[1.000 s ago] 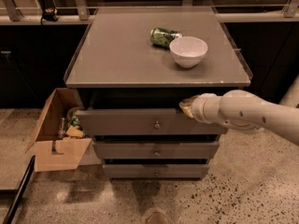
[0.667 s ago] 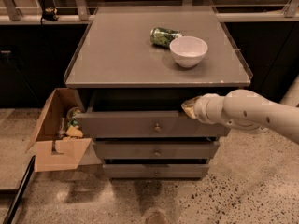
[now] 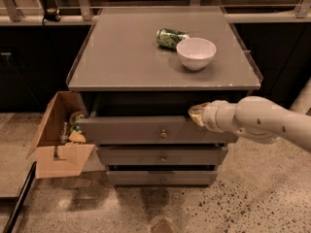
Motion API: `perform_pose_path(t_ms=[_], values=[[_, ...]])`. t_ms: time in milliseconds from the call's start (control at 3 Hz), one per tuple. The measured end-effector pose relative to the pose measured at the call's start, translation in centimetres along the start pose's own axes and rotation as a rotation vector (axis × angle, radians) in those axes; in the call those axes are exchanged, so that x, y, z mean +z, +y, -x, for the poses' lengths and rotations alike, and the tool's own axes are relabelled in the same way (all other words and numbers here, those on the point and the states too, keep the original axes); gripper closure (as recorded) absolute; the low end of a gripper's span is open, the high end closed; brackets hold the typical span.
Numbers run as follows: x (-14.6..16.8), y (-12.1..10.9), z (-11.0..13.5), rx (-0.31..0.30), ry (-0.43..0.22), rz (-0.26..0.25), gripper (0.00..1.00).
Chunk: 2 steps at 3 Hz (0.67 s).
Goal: Open top drawer
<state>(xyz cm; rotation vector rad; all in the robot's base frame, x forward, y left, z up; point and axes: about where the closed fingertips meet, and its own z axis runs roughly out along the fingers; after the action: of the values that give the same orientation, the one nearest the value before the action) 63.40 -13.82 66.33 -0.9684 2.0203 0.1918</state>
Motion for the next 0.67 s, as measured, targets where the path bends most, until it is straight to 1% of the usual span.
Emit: perform_pose_path(t_ms=[333, 667], values=[[-0.17, -0.1, 0.25, 0.0, 0.0, 0.0, 1.0], [-0.5, 0.53, -0.14, 0.008, 0.002, 0.017, 1.0]])
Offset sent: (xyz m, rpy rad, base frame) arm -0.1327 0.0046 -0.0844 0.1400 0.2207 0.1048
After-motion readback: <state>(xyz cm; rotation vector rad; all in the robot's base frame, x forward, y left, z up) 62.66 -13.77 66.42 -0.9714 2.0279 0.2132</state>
